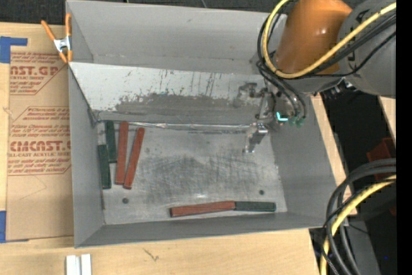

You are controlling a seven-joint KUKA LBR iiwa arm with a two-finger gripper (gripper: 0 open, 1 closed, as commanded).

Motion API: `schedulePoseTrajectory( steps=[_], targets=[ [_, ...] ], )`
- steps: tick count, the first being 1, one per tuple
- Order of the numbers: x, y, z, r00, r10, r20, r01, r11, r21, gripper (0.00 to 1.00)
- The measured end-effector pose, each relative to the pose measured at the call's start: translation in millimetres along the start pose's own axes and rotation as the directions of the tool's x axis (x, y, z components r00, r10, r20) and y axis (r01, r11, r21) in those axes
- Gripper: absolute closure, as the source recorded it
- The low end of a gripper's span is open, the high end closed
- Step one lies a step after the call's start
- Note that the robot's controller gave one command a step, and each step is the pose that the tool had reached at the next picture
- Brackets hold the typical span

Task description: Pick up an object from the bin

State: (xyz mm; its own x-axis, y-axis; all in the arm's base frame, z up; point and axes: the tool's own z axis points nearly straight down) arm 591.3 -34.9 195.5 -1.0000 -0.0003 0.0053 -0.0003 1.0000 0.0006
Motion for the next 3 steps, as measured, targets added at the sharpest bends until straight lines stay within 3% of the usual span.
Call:
schedulePoseTrajectory(
  steps=[1,2,3],
  targets=[
    [-1.7,0,-4,1.000,0.000,0.008,0.000,1.000,0.001,0.00],
    [50.7,21,62,1.000,0.002,0.010,-0.002,1.000,0.000,0.00],
    [33.1,69,120,1.000,-0.013,0.008,0.013,1.000,-0.001,0.00]
  ],
)
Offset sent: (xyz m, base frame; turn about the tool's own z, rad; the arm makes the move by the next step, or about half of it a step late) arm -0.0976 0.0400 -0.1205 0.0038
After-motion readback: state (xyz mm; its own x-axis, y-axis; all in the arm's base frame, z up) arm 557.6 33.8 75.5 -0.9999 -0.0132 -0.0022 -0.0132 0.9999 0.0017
